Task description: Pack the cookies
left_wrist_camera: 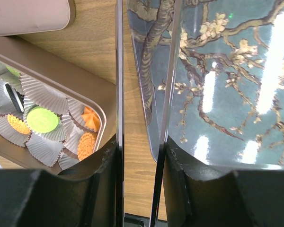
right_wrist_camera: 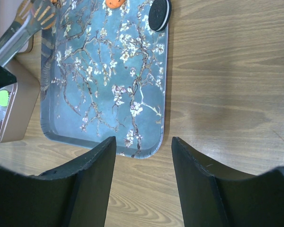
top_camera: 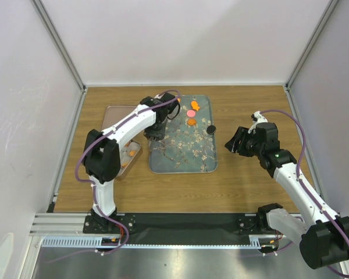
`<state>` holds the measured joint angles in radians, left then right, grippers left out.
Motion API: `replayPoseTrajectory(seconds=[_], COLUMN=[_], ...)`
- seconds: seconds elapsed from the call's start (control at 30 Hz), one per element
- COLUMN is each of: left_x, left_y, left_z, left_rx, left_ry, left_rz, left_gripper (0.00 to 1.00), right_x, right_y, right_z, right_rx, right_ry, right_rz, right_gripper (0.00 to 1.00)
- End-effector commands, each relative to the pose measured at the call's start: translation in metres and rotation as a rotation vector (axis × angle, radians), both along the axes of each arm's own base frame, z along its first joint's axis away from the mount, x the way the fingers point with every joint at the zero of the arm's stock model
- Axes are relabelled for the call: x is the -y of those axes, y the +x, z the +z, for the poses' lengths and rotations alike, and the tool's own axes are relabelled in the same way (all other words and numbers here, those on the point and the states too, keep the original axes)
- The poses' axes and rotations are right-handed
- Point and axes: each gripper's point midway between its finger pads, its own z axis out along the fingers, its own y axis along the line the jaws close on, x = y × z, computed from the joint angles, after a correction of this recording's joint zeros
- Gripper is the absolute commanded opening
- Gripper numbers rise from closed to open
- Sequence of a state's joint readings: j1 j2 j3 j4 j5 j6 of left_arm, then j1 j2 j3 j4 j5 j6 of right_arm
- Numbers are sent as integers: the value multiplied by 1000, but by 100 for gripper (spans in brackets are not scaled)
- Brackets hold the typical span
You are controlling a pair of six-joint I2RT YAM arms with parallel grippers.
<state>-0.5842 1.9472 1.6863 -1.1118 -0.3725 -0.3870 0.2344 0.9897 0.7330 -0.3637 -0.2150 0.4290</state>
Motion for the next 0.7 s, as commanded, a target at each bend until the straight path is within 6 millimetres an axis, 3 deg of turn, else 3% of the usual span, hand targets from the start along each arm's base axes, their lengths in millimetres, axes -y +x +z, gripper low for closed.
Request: replayPoseTrajectory(seconds=[0.0, 0.3, 0.67], left_x=[3, -11, -77], left_y=[-1, -28, -124], left_z=[39, 69, 82], left_rx=[84, 123, 162], left_ry=[-63, -115, -151], left_rz=[-20, 2, 126], left_gripper=[39, 39, 40], right_x=[-1, -2, -9], right_y=[5, 4, 1], right_z=[6, 7, 5], right_rx=[37, 40, 28], right_ry=[1, 5, 19], right_rz=[-3, 2, 35], right_gripper=[57, 56, 57])
